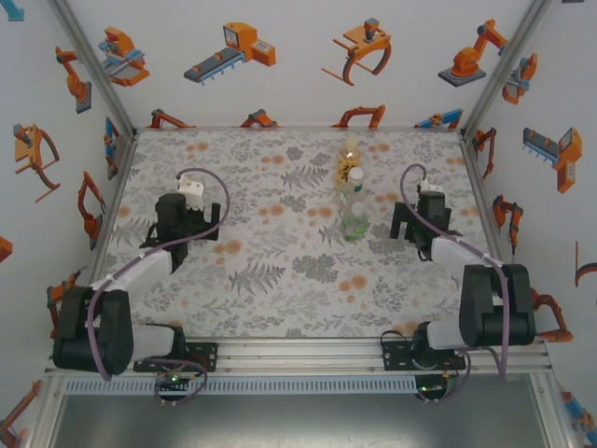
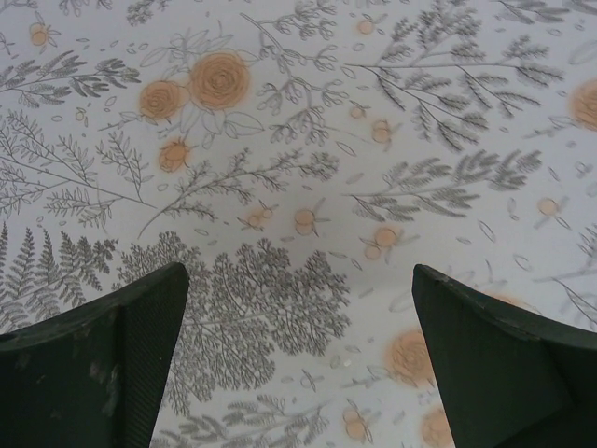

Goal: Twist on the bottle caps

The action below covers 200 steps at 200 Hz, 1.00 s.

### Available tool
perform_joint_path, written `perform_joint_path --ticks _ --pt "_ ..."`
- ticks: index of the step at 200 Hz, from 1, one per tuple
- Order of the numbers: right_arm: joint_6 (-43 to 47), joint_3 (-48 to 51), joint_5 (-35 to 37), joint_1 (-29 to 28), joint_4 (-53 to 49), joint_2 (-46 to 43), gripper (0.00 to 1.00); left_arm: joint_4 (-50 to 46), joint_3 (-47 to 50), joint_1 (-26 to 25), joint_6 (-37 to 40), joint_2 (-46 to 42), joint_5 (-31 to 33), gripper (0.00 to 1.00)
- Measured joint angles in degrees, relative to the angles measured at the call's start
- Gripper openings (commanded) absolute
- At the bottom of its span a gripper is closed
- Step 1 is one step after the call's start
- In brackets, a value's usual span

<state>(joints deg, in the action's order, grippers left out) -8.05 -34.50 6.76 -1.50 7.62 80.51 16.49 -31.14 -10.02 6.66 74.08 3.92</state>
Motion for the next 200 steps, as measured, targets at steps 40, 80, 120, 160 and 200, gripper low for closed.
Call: perform_joint_path --ticks 40,80,120,160,200 --pt "1.2 3.8 -3.5 2.2 12.9 2.0 0.99 5.6 0.0 3.3 -0.5 5.4 -0.7 0.97" --pt "3.0 8.4 -7.4 4.3 25.1 2.3 0.99 17.7 6.0 5.2 -1.6 5.7 -3.0 0.97" --pt "3.9 13.7 -10.5 5.7 37.2 7.8 0.99 23.7 10.1 7.1 -2.8 8.7 -6.0 0.97" --pt "3.8 13.7 -11.3 5.8 40.0 7.9 0.99 32.9 11.9 8.7 -3.7 13.8 -8.5 0.97" --pt "3.8 13.7 -11.3 5.8 40.5 7.9 0.99 32.4 9.8 9.4 -5.4 14.1 -7.8 0.97"
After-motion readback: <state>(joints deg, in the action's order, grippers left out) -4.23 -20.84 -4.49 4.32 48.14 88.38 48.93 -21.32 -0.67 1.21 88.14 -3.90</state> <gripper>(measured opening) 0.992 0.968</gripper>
